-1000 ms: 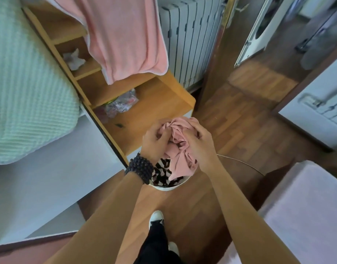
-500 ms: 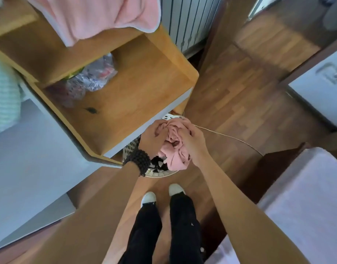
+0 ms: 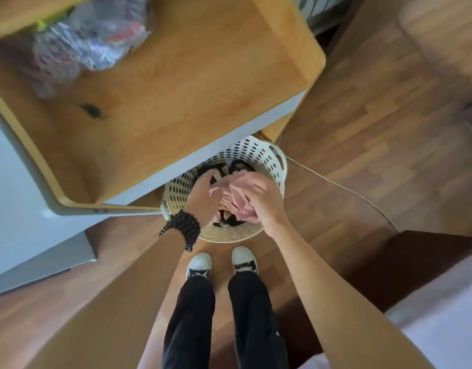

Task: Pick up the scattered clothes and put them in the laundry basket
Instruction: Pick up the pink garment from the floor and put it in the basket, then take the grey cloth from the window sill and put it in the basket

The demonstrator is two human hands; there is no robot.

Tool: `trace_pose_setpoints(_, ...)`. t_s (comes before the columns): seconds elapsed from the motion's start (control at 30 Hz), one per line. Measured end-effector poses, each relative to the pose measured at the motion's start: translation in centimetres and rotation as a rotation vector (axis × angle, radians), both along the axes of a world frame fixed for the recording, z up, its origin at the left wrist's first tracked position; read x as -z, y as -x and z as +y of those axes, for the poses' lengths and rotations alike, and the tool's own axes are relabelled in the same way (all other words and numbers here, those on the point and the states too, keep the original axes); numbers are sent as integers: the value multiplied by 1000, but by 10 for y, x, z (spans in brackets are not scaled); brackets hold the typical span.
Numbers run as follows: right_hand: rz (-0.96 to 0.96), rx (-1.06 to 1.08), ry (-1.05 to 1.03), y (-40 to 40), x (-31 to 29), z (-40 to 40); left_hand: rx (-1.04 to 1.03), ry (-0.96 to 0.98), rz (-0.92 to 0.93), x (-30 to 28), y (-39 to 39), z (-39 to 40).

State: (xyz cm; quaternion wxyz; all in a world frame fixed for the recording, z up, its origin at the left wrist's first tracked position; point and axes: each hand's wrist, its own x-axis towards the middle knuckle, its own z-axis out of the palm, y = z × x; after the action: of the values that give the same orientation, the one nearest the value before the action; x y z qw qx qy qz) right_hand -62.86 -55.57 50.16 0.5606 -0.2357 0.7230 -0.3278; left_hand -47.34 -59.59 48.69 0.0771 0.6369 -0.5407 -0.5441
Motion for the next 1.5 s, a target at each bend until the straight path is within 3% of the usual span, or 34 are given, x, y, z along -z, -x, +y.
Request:
trace_pose_setpoints(0.17, -41, -121, 134, -8, -84, -13, -53, 114, 114, -97, -13, -6)
trace_pose_setpoints(0.43, -61, -350, 532, -77, -265, -51, -215, 519, 107, -279, -92, -8)
trace_pose_setpoints(0.57, -158, -505, 696, -153, -349, -49, -403, 697, 92, -361, -166, 24)
trace_pose_setpoints(0.77, -274, -756, 893, -281, -427, 3, -610, 900, 1, -452, -283, 118)
trace_pose_setpoints(1.1, -504, -1210, 1078, -500, -489, 179, -939, 1047, -381, -521, -467, 377)
trace_pose_setpoints(1.5, -850, -1689, 1008, -687, -501, 394, -1397, 1004, -644, -527, -555, 619)
